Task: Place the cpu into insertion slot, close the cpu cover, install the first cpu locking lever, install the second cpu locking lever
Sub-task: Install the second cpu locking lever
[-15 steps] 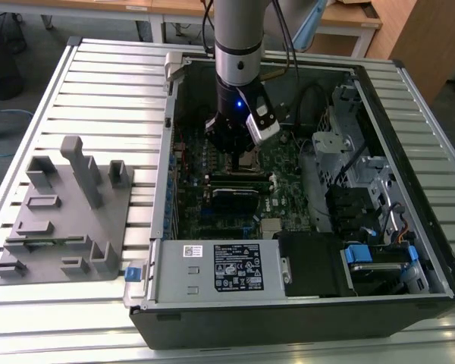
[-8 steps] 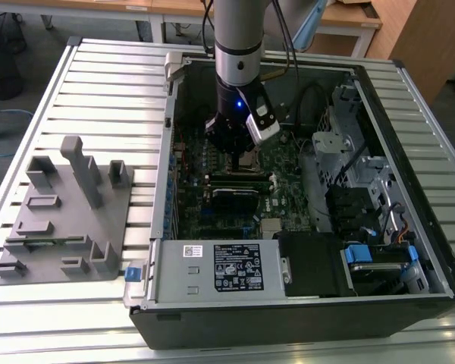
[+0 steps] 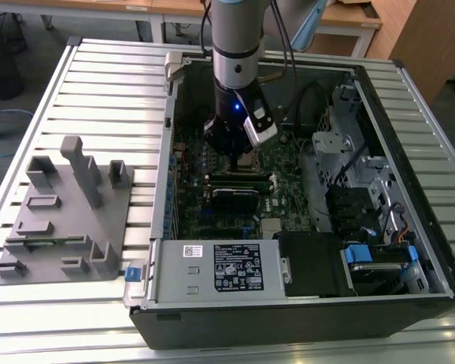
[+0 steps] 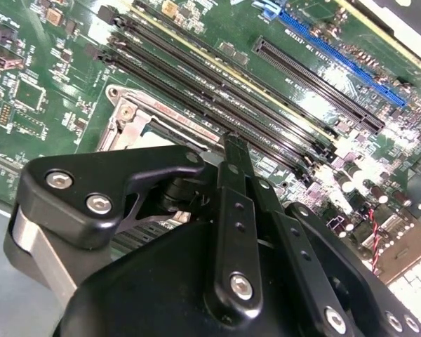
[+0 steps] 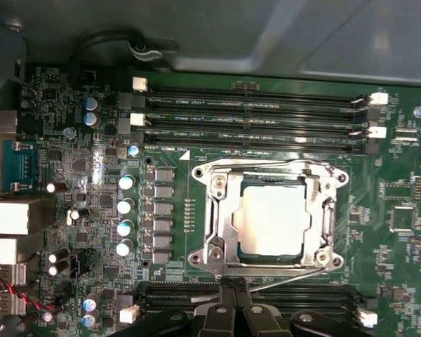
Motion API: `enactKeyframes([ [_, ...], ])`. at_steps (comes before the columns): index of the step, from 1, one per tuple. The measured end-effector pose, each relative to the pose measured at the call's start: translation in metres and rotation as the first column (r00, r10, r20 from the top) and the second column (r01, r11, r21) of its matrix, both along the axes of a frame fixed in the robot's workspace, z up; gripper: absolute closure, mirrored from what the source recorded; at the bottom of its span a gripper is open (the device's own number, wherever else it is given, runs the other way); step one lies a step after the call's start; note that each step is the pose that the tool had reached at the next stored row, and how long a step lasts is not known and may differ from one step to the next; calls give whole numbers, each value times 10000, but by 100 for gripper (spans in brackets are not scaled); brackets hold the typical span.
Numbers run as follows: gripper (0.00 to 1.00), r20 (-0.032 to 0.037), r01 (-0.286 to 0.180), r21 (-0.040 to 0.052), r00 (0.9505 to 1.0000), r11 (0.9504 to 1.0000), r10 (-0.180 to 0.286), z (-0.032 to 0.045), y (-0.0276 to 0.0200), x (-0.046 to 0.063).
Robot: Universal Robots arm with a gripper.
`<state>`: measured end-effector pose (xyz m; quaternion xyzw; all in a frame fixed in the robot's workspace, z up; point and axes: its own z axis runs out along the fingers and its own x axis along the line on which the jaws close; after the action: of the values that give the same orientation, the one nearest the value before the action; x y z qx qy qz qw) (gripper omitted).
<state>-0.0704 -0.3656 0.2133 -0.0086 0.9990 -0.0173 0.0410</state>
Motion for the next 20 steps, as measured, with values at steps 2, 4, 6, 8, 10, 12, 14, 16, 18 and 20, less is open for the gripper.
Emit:
enactKeyframes([
  [2, 89, 1, 0, 16, 10000, 10000, 0, -26, 0, -20],
  [4, 89, 2, 0, 25, 10000, 10000, 0, -47, 0, -41],
  [6, 89, 0, 0, 26, 10000, 10000, 0, -57, -1, -50],
  [8, 89, 2, -2, 33, 10000, 10000, 2, -63, 0, -54],
  [10, 89, 2, 0, 60, 10000, 10000, 0, -72, 0, -66],
  [12, 89, 1, -1, 99, 10000, 10000, 1, -85, 0, -88],
  [14, 89, 3, -2, 121, 10000, 9999, 2, -99, 0, -114],
  [16, 89, 2, -1, 136, 10000, 9999, 1, -109, 0, -134],
  [18, 89, 0, -1, 190, 10000, 9998, 1, -117, -1, -142],
  [20, 89, 1, 0, 251, 10000, 9997, 0, -124, 3, -142],
])
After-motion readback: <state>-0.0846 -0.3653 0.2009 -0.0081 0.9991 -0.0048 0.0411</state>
